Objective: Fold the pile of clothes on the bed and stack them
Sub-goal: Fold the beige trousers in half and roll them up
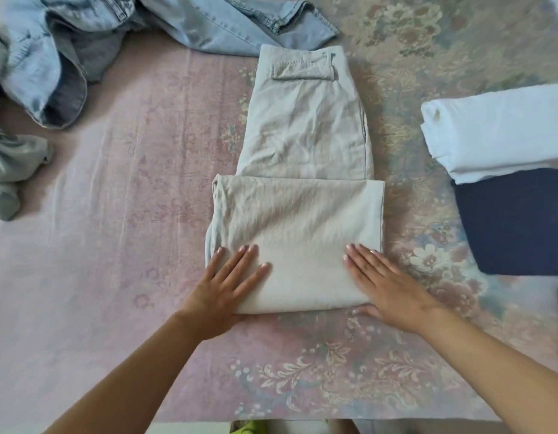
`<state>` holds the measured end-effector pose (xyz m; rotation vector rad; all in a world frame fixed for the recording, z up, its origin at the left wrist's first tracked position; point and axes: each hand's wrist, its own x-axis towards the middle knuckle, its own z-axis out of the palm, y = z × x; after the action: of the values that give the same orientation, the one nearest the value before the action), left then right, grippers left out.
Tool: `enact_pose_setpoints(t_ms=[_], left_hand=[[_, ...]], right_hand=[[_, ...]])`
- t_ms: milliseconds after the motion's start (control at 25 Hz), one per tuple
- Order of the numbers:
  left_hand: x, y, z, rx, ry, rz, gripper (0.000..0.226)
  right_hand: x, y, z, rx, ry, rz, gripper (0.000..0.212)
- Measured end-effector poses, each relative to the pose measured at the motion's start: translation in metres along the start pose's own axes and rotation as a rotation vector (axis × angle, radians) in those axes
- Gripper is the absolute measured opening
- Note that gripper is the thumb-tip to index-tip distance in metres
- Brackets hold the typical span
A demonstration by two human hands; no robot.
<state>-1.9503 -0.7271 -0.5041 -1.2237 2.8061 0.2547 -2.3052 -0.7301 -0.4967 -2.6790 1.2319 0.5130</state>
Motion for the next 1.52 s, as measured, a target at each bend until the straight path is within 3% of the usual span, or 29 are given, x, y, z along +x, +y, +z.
enact_pose_setpoints(t_ms=[80,160,320,360,440,520,560,640,680,720,760,840,880,960,1000,1080,1160,1280,1360,1400,1520], left_hand=[[-0.004,0.002,0.001,-0.012,0.053,-0.030,0.048],[-0.011,0.012,-0.002,-0.039,0.060,-0.073,0.049],[-0.047,0.037,-0.039,-0.240,-0.059,0.021,0.043],[-0.058,0.047,-0.058,-0.303,-0.119,0.019,0.040],[-0.073,0.066,-0.100,-0.406,-0.333,-0.048,0.031],[-0.074,0.074,-0.148,-0.583,-0.725,-0.141,0.025],[-0.070,0.072,-0.167,-0.686,-0.867,-0.160,0.024],[-0.051,0.047,-0.194,-0.872,-0.932,-0.213,0.026],[-0.038,0.029,-0.201,-0.953,-0.847,-0.244,0.029],[-0.024,0.007,-0.203,-1.048,-0.643,-0.335,0.031],[-0.011,-0.018,-0.199,-1.167,-0.345,-0.506,0.033],[0.011,-0.053,-0.178,-1.622,0.255,-0.931,0.052],[0.019,-0.059,-0.160,-1.758,0.384,-1.098,0.065],[0.028,-0.035,-0.123,-1.691,0.269,-1.193,0.070],[0.029,-0.017,-0.107,-1.601,0.217,-1.206,0.060],[0.036,0.007,-0.081,-1.450,0.290,-1.316,0.037],[0.042,0.010,-0.068,-1.313,0.360,-1.388,0.034],[0.056,0.010,-0.077,-1.092,0.571,-1.324,0.025],[0.066,0.013,-0.074,-1.022,0.643,-1.345,0.027],[0.068,0.011,-0.067,-1.014,0.599,-1.390,0.031],[0.069,0.011,-0.050,-0.976,0.478,-1.500,0.037]], right_hand=[[0.001,0.005,-0.004,0.067,0.008,0.004,0.078],[-0.009,0.000,-0.016,0.155,-0.075,-0.023,0.081],[-0.049,-0.022,-0.067,0.239,-0.219,-0.035,0.076],[-0.062,-0.026,-0.083,0.276,-0.260,-0.054,0.071],[-0.086,-0.041,-0.115,0.488,-0.538,-0.090,0.056],[-0.098,-0.048,-0.141,0.694,-0.655,-0.091,0.047],[-0.096,-0.044,-0.157,0.801,-0.751,-0.037,0.031],[-0.078,-0.017,-0.184,0.938,-0.817,0.047,0.010],[-0.063,0.000,-0.193,1.004,-0.749,0.083,0.014],[-0.044,0.017,-0.204,1.101,-0.612,0.142,0.029],[-0.026,0.036,-0.208,1.241,-0.433,0.251,0.052],[0.010,0.064,-0.192,1.668,-0.105,0.522,0.086],[0.024,0.070,-0.172,1.788,-0.019,0.640,0.098],[0.039,0.055,-0.127,1.762,-0.091,0.799,0.102],[0.043,0.041,-0.104,1.724,-0.095,0.858,0.085],[0.049,0.022,-0.075,1.607,0.033,0.977,0.049],[0.052,0.018,-0.070,1.502,0.184,0.983,0.030],[0.060,0.021,-0.095,1.271,0.541,0.835,0.020],[0.073,0.021,-0.098,1.164,0.678,0.809,0.023],[0.081,0.023,-0.091,1.125,0.664,0.818,0.025],[0.096,0.028,-0.073,1.080,0.418,0.875,0.028]])
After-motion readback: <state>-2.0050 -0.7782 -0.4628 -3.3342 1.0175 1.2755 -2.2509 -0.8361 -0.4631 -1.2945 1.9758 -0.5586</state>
